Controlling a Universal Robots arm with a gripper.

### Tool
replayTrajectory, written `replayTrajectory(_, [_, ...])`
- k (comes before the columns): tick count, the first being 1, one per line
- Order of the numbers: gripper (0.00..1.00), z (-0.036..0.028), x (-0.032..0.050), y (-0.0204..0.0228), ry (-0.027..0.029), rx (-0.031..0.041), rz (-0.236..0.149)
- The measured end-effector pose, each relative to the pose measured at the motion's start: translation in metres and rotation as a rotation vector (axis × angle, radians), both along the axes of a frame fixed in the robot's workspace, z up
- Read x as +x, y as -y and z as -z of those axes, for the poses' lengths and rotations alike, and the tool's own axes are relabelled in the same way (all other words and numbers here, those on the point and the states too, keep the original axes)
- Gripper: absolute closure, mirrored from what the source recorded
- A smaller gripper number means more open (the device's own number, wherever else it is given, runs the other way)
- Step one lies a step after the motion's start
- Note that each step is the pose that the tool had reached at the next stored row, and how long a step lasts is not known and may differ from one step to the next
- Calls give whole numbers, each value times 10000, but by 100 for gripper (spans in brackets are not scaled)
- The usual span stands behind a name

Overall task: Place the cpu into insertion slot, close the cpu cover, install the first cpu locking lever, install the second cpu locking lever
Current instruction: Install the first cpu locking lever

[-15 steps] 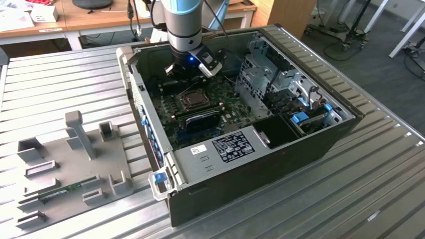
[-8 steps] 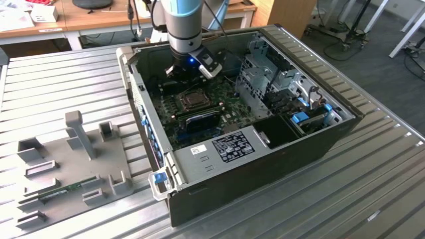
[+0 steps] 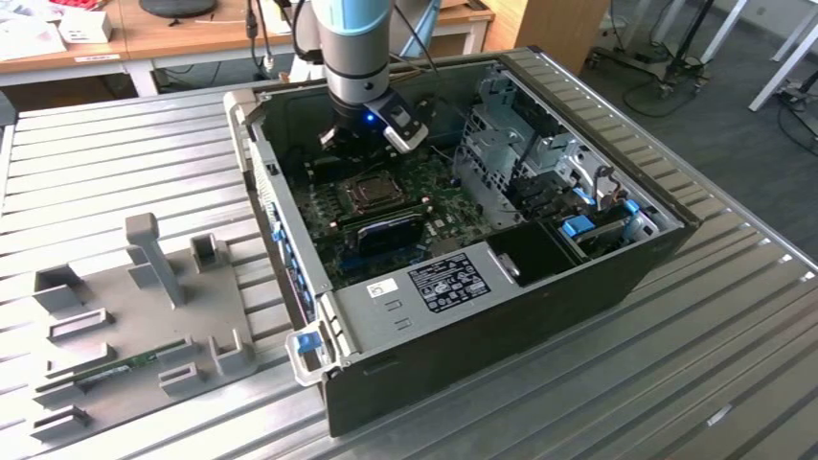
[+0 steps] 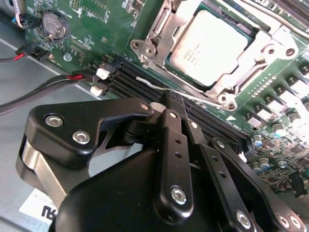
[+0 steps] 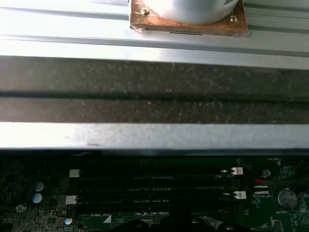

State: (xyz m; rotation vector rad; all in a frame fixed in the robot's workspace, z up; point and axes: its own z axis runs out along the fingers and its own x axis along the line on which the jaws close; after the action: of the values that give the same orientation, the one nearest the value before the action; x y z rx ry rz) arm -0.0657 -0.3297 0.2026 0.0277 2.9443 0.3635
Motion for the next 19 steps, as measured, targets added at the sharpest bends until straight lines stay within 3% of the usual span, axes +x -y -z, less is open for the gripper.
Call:
replayTrajectory(12, [90,10,21,-1,-5,-2,1])
replayTrajectory(19, [90,50,21,0,-7,-94,-1])
